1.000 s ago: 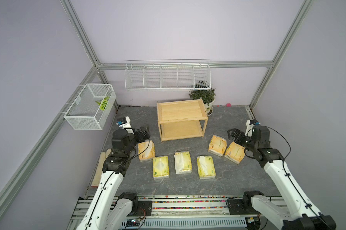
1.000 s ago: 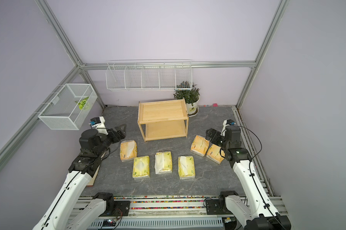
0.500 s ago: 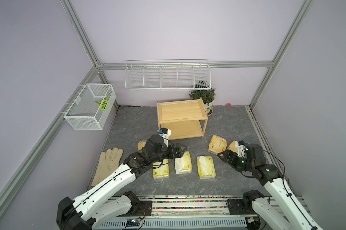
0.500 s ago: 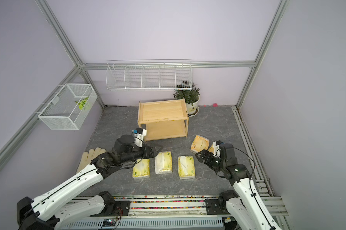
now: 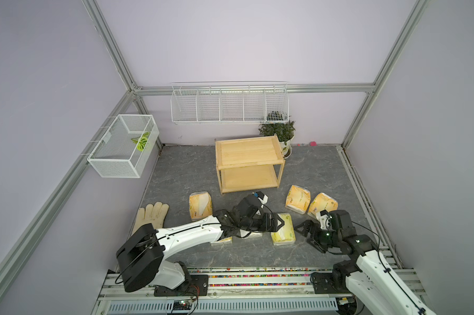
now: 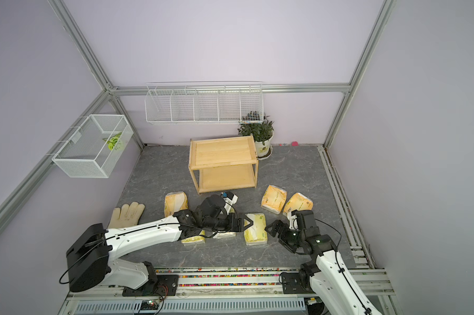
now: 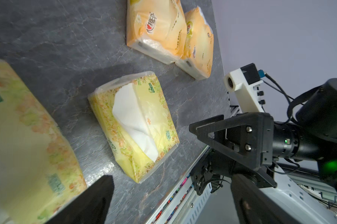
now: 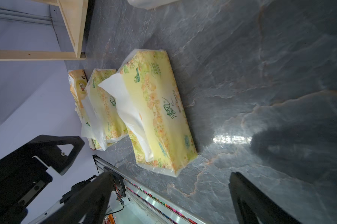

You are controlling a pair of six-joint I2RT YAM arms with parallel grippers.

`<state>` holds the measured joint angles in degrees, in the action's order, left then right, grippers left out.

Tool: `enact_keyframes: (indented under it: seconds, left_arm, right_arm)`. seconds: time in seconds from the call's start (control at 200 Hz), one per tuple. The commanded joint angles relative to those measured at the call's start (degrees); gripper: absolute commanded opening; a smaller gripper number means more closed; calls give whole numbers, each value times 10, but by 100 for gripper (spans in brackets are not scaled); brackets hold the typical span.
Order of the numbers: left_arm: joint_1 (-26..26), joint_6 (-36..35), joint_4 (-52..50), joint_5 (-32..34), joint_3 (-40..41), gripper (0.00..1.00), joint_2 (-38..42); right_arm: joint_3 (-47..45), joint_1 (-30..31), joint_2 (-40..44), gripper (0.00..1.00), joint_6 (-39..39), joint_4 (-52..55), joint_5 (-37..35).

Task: Place the tissue boxes on the shelf by color
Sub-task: Pick up the box of tissues from the center of the board.

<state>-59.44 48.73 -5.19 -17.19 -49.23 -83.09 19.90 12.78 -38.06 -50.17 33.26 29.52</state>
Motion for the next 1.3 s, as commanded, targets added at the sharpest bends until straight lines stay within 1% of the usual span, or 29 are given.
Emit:
enact_keyframes:
  seconds: [0.0,0.195,0.325,0.445,0.655,0.865,0.985,1.295]
  left_arm:
    - [-3,-19,25,-36,-31,100,-31]
    - [-3,-51,26,-48,-45,100,-85]
    - [-2,-55,34,-52,-47,100,-116]
    - [4,-50,50,-39,-30,100,-119]
    - [28,-37,79,-48,-14,100,-128]
    - [51,-46,81,-57,-12,100,-137]
    - [51,-57,69,-61,-25,100,-150]
    - [51,-51,77,-79,-43,100,-189]
  right_arm:
    - [-19,4,-8,99,-15,-44,17]
    - [-34,5,-46,99,-20,-95,26]
    - [-30,5,-76,99,-11,-110,32]
    - [-33,5,-98,99,-9,-128,39]
    - [-45,8,-125,98,-19,-170,47]
    - [-54,12,-133,98,-26,-188,47]
    - [-59,13,-136,98,-30,-198,45]
    - [-68,37,-138,98,-46,-214,36]
